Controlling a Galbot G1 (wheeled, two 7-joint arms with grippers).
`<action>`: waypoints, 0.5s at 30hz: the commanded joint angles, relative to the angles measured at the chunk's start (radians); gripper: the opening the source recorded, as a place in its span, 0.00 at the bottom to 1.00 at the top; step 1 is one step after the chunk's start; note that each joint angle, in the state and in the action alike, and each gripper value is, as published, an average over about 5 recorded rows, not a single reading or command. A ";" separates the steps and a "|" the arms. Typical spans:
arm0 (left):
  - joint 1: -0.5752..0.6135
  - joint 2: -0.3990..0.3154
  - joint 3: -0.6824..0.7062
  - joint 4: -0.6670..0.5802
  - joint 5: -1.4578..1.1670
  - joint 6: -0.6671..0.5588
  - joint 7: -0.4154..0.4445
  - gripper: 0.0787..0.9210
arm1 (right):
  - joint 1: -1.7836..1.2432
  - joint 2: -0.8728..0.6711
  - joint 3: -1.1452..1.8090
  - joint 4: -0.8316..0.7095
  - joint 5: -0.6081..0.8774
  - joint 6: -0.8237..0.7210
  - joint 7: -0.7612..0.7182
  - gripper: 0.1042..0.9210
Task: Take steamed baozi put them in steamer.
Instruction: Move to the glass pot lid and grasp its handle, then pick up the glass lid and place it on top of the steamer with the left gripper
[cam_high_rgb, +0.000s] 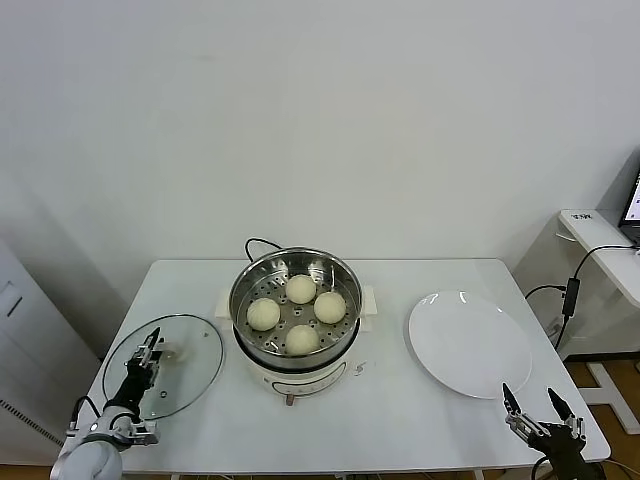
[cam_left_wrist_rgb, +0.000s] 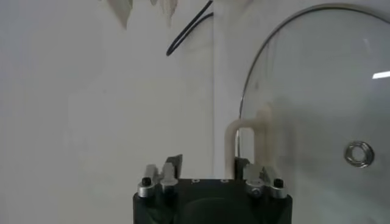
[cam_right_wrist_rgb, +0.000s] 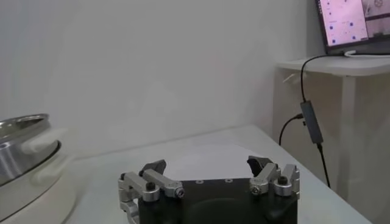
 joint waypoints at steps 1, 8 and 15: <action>0.027 0.020 0.026 -0.073 -0.143 0.028 -0.018 0.35 | 0.001 0.001 -0.003 0.002 -0.005 0.000 -0.001 0.88; 0.072 0.114 -0.001 -0.200 -0.279 0.075 0.051 0.11 | 0.010 -0.015 -0.008 0.017 0.001 -0.016 0.000 0.88; 0.098 0.322 0.007 -0.398 -0.596 0.295 0.208 0.04 | 0.028 -0.050 -0.031 0.012 0.002 -0.038 -0.037 0.88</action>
